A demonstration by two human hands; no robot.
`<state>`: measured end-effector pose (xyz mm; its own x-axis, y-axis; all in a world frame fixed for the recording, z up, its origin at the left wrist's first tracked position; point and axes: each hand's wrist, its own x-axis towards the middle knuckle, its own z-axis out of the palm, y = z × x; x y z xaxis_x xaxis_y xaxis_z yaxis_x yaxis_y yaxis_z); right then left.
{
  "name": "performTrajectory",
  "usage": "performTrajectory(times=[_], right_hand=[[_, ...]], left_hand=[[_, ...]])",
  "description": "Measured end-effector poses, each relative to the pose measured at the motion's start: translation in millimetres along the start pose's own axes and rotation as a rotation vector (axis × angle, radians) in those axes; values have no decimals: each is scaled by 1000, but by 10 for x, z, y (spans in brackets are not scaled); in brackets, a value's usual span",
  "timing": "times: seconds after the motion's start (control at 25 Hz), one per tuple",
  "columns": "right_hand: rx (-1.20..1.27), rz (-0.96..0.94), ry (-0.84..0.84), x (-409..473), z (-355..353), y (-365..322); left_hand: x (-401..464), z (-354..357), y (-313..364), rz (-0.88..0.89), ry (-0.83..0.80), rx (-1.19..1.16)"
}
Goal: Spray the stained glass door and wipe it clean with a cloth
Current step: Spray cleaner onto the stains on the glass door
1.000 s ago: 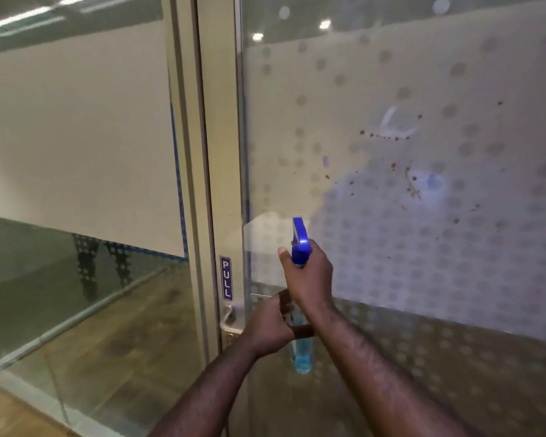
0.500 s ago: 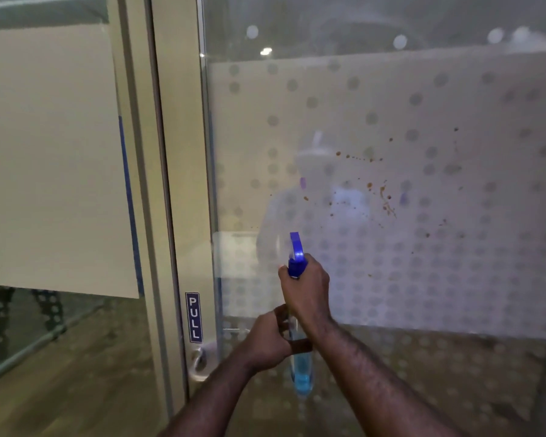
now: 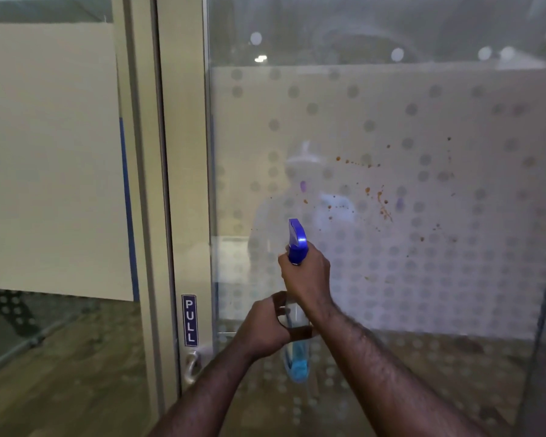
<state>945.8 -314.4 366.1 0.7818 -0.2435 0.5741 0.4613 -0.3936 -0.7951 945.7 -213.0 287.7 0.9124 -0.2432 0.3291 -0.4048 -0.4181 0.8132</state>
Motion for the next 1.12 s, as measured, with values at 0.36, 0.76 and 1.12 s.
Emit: performTrajectory(times=[0.36,0.76,1.12], right_hand=[[92,-111,12,352,-36,-656],[62,-81,54,817,-283,-1039],[13,-82,174,1040,-1111,-911]], left_hand=[[116,-289,474,118,211,-66],[472,-477,1038,175,187,15],[710,123,1609,230,76,21]])
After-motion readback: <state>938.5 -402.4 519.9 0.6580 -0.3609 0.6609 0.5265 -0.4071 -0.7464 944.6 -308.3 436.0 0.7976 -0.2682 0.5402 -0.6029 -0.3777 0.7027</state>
